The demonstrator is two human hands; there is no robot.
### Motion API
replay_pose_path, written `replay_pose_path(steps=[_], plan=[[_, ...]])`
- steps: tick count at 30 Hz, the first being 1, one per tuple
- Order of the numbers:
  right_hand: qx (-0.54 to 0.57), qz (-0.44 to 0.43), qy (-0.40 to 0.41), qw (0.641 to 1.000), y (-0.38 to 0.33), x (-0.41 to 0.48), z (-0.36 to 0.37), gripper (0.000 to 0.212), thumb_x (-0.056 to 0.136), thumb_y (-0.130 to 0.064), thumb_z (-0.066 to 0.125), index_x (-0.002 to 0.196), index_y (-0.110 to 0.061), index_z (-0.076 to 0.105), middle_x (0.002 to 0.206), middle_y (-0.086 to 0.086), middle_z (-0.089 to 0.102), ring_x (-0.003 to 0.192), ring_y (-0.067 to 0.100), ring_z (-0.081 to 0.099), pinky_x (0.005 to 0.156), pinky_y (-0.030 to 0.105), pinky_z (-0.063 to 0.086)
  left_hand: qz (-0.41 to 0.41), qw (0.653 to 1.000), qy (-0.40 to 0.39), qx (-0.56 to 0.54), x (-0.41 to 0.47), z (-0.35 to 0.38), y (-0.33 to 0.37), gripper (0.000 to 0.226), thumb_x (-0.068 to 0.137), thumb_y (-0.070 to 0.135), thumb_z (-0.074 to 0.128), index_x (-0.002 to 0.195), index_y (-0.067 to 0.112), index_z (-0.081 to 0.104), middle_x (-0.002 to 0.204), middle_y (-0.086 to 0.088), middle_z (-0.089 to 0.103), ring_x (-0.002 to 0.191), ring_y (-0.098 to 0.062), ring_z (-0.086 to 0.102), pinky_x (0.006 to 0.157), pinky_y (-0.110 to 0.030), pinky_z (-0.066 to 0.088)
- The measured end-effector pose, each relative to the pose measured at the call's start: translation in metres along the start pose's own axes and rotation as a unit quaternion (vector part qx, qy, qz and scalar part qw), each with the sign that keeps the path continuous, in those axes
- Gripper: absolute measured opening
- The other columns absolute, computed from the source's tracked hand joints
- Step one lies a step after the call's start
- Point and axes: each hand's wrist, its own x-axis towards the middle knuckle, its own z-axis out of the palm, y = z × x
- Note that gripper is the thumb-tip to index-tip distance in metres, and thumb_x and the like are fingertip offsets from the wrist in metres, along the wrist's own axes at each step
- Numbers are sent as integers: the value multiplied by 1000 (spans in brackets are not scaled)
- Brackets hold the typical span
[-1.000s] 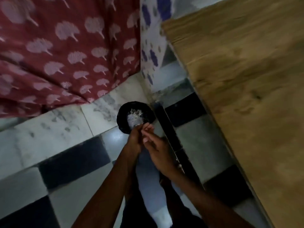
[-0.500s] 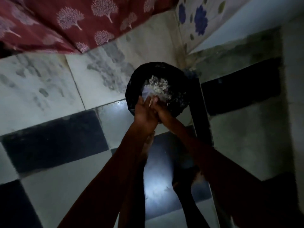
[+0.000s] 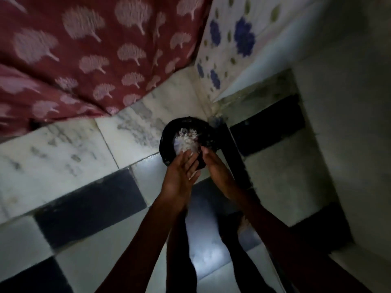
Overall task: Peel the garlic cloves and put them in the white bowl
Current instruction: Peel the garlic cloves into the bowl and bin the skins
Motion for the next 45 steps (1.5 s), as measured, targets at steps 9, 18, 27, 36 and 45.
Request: replay_pose_path(steps=[9, 18, 27, 36, 45], plan=[[136, -119, 134, 974, -110, -300, -89, 19, 98, -7, 56, 115, -9, 65, 105, 3, 69, 94, 14, 66, 83, 27, 54, 67, 961, -80, 255, -255, 124, 8, 24, 102, 21, 43, 118, 13, 60, 109, -4, 68, 94, -14, 65, 86, -28, 48], [266, -146, 343, 889, -56, -436, -184, 14, 97, -15, 60, 108, -18, 68, 95, -2, 76, 88, 13, 70, 72, 23, 55, 84, 827, -231, 505, -342, 230, -105, 14, 99, 15, 52, 99, 18, 66, 87, 4, 74, 77, -6, 69, 65, -16, 51], [388, -154, 422, 805, 44, -506, -278, 16, 96, -7, 58, 108, -11, 69, 89, 2, 75, 79, 14, 66, 69, 27, 52, 76, 755, -293, 581, -341, 309, -249, 5, 92, 12, 63, 94, 10, 67, 77, -2, 69, 66, -8, 64, 59, -20, 48], [379, -157, 448, 794, 99, -524, -391, 15, 94, -13, 60, 105, -15, 70, 93, 4, 76, 82, 16, 68, 72, 31, 52, 180, 687, -308, 633, -303, 391, -372, 9, 90, 4, 62, 96, 3, 68, 85, -5, 70, 66, -11, 64, 60, -21, 50], [305, -142, 459, 822, 136, -509, -460, 12, 94, -17, 62, 103, -17, 70, 93, 2, 75, 89, 24, 71, 73, 33, 55, 427, 375, -310, 762, -252, 446, -426, 23, 88, -2, 59, 106, 9, 70, 107, -5, 71, 103, -18, 63, 97, -28, 46]])
